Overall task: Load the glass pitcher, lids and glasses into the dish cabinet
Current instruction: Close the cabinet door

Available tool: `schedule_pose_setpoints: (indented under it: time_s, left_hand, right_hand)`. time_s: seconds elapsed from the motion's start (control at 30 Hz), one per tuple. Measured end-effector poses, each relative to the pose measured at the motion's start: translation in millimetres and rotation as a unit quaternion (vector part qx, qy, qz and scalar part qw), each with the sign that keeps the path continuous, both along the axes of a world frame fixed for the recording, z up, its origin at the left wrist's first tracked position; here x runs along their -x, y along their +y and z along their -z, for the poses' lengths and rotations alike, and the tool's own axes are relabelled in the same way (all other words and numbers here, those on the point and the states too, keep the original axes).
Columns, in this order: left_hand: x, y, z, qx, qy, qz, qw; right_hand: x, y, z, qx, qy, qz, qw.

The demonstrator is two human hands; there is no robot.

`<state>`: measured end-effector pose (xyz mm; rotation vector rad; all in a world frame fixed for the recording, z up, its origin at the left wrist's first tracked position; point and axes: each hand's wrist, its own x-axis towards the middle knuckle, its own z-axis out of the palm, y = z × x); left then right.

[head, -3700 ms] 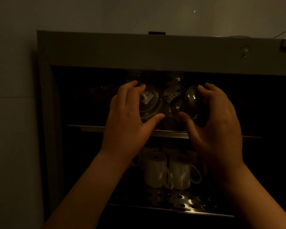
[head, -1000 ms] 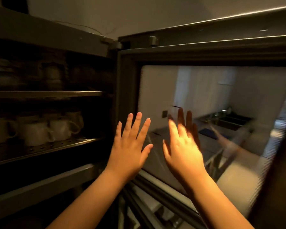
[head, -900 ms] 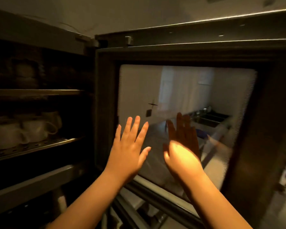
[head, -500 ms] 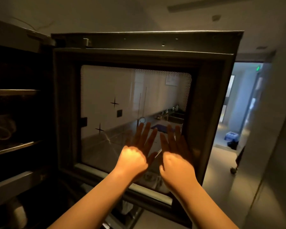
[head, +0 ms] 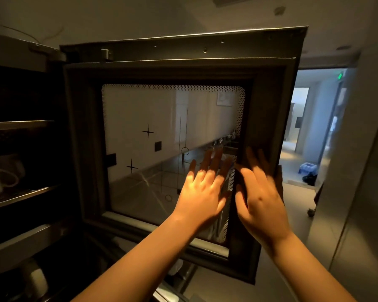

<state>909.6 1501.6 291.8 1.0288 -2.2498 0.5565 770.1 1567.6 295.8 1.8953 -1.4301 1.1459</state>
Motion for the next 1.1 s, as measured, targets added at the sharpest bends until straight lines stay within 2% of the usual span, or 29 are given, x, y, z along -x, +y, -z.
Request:
schedule_pose_setpoints:
  time_s: [0.13, 0.33, 0.47, 0.63, 0.87, 1.1]
  left_hand:
    - [7.2, 2.7, -6.6, 0.02, 0.002, 0.016, 1.0]
    - [10.9, 20.2, -35.4, 0.132, 0.01, 0.042, 0.99]
    - [8.3, 31.2, -66.1, 0.178, -0.017, 0.09, 0.98]
    - [10.6, 44.2, -109.9, 0.254, -0.09, 0.133, 0.954]
    - [34.1, 38.0, -160.8, 0.324, -0.275, 0.052, 0.904]
    - [34.1, 33.9, -168.7, 0.383, -0.281, 0.073, 0.877]
  right_hand:
    - [8.8, 2.1, 1.9, 0.026, 0.01, -0.026, 0.999]
    - [17.4, 4.1, 11.4, 0.091, -0.005, -0.055, 0.994]
    - [29.5, -0.3, 11.8, 0.181, -0.008, -0.085, 0.98]
    - [55.4, -14.8, -13.0, 0.224, 0.108, -0.171, 0.953]
    - [84.6, -35.2, -44.8, 0.275, 0.266, -0.177, 0.907]
    - [93.2, -44.5, -51.6, 0.289, 0.31, -0.161, 0.891]
